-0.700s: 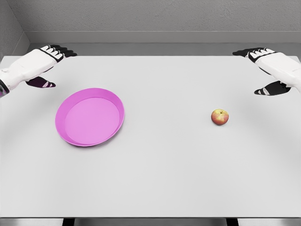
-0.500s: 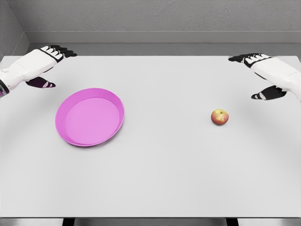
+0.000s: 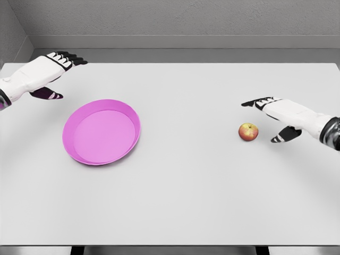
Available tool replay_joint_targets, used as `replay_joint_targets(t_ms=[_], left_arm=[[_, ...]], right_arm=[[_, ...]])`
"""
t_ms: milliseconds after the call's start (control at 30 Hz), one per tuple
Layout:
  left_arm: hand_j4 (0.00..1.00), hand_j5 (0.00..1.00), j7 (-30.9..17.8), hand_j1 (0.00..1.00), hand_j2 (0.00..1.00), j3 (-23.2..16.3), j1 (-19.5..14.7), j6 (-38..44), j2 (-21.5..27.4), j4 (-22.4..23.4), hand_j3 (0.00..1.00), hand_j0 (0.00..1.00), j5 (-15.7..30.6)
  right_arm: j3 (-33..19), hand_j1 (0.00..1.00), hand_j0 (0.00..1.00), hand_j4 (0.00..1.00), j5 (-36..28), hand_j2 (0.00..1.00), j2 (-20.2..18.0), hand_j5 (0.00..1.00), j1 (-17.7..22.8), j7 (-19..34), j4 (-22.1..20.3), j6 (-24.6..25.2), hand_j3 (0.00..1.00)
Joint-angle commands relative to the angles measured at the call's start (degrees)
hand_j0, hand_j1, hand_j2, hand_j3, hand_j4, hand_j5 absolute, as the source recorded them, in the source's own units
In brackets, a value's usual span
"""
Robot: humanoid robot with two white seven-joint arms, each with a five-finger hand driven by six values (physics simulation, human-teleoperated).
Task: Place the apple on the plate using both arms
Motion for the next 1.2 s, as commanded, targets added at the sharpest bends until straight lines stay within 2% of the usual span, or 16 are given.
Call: replay_joint_targets(t_ms=[0, 167, 267, 333, 733, 800, 867, 1000, 1033, 1100, 1167], left_arm=[[1.0, 1.0, 0.0, 1.0, 1.0, 0.1, 0.0, 0.0, 0.0, 0.0, 1.0, 1.0, 0.2], [1.0, 1.0, 0.0, 1.0, 1.0, 0.1, 0.0, 0.0, -0.2, 0.3, 1.0, 1.0, -0.3], [1.0, 1.0, 0.0, 1.0, 1.0, 0.2, -0.1, 0.0, -0.3, 0.5, 1.0, 1.0, -0.3], [1.0, 1.0, 0.0, 1.0, 1.0, 0.2, -0.3, 0.0, -0.4, 1.2, 1.0, 1.0, -0.4], [1.0, 1.0, 0.0, 1.0, 1.0, 0.1, -0.3, 0.0, -1.1, 1.8, 1.0, 1.0, -1.4], [1.0, 1.0, 0.0, 1.0, 1.0, 0.2, -0.4, 0.0, -1.1, 1.8, 1.0, 1.0, -1.4], [1.0, 1.0, 0.0, 1.0, 1.0, 0.2, -0.4, 0.0, -1.1, 1.8, 1.0, 1.0, -1.4], [1.0, 1.0, 0.0, 1.0, 1.0, 0.3, -0.4, 0.0, -1.1, 1.8, 1.0, 1.0, -1.4], [1.0, 1.0, 0.0, 1.0, 1.0, 0.4, -0.4, 0.0, -1.1, 1.8, 1.0, 1.0, -1.4], [1.0, 1.0, 0.0, 1.0, 1.0, 0.4, -0.4, 0.0, -1.1, 1.9, 1.0, 1.0, -1.4], [1.0, 1.0, 0.0, 1.0, 1.0, 0.4, -0.4, 0.0, -1.1, 1.9, 1.0, 1.0, -1.4]], right_arm=[[0.7, 1.0, 1.0, 1.0, -0.1, 1.0, 0.3, 1.0, 0.0, 5.6, -0.1, 4.5, 1.0], [1.0, 1.0, 1.0, 1.0, -0.1, 1.0, 2.7, 1.0, -3.1, 11.0, 2.3, 6.2, 1.0], [5.8, 1.0, 1.0, 1.0, -0.1, 1.0, 4.2, 1.0, -7.9, 12.3, 2.5, 8.9, 1.0], [7.3, 1.0, 1.0, 1.0, -0.1, 1.0, 5.3, 1.0, -9.8, 12.7, 3.5, 9.0, 1.0], [9.8, 1.0, 1.0, 1.0, -0.1, 1.0, 6.4, 1.0, -10.2, 12.6, 4.6, 8.9, 1.0], [9.8, 0.84, 0.84, 0.84, -0.1, 0.84, 6.4, 0.84, -10.2, 12.6, 4.5, 8.9, 0.84], [10.1, 0.76, 0.76, 0.76, -0.1, 0.76, 6.4, 0.76, -10.2, 12.5, 4.5, 8.8, 0.76], [10.9, 0.73, 0.73, 0.73, -0.1, 0.73, 6.4, 0.73, -10.2, 12.5, 4.5, 8.8, 0.73], [10.9, 0.67, 0.67, 0.67, -0.1, 0.67, 6.4, 0.67, -10.2, 12.6, 4.4, 8.8, 0.67], [11.0, 0.63, 0.63, 0.63, -0.1, 0.63, 6.4, 0.63, -10.2, 12.6, 4.4, 8.8, 0.63], [11.0, 0.56, 0.56, 0.56, -0.1, 0.56, 6.4, 0.56, -10.2, 12.6, 4.4, 8.8, 0.56]])
